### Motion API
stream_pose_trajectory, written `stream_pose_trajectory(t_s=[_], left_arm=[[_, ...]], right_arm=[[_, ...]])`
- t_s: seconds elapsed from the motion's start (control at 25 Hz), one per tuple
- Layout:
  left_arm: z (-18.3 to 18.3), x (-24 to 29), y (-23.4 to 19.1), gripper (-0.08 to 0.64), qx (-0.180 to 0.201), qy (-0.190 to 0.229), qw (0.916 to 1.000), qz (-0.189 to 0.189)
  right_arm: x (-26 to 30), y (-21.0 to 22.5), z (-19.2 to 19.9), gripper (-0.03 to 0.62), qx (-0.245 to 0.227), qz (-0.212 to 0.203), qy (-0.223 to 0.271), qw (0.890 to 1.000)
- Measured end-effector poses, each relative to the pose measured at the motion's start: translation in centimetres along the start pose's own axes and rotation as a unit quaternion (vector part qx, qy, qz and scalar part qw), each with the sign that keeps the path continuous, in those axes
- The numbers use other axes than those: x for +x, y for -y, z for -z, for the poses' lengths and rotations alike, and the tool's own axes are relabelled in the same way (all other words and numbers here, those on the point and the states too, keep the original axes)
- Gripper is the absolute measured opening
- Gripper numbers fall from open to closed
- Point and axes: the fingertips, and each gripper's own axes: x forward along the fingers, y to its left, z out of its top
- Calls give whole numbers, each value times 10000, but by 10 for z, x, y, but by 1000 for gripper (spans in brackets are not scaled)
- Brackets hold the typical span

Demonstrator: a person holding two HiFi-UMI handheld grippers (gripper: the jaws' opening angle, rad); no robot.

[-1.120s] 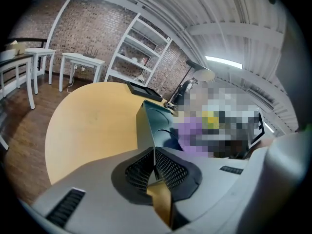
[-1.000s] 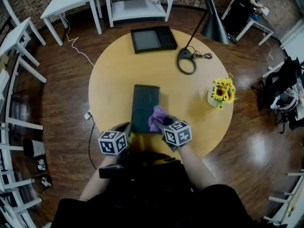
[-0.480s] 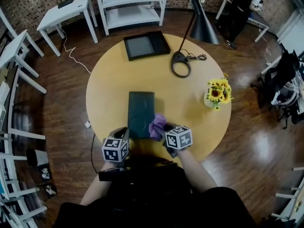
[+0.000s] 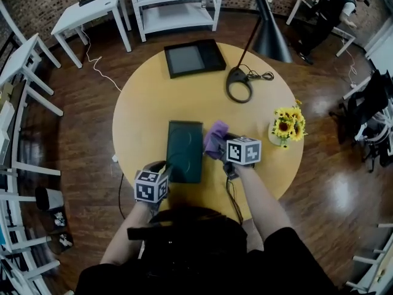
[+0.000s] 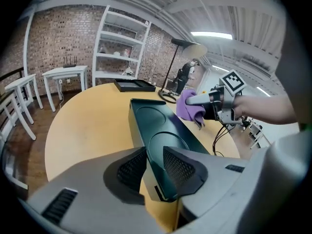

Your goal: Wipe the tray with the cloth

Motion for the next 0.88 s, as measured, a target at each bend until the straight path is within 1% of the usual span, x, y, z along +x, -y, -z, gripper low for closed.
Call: stream_pose_trajectory(t_s=[0.08,0.16,0.24,0.32,0.4,0.48,0.56,0.6,0.68,0.72,0.76,0.8,0.88], left_arm=[[0,1,0,109,5,4,10000,-55],[1,2,2,103,94,-42,9999,-110],[3,2,4,97,108,-82,9998,-136],[2,3,3,97,-3,-72,9999,-136],[2,3,0,91,-135,-41,9998,-124],[3,2,-5,70,-232,-5,9997,-94],[4,0,-10,54,-309,20,9995,-44],[4,-1,-12,54,-333,27,9994,-26],[3,-2,-14,55,-346,38,9994,-38],[3,-1,-13,55,-347,42,9994,-62],[4,0,-13,55,-348,47,9993,-89],[4,1,-12,54,-341,52,9993,-114],[6,1,-10,55,-309,63,9994,-153]], right_arm=[[14,11,-21,124,29,63,45,10000],[29,22,-36,124,221,142,173,9995],[44,28,-40,124,630,74,322,9975],[59,25,-34,123,1041,-165,380,9937],[65,22,-28,123,1503,-424,586,9860],[66,25,-25,123,2082,-695,776,9725],[68,31,-19,123,2531,-797,763,9611],[70,34,-16,123,2672,-777,736,9577],[73,37,-13,123,2813,-744,734,9539],[74,38,-11,123,2821,-722,728,9539],[74,41,-7,123,2770,-667,675,9562],[75,43,0,123,2657,-584,555,9607],[74,45,17,123,2416,-494,236,9688]])
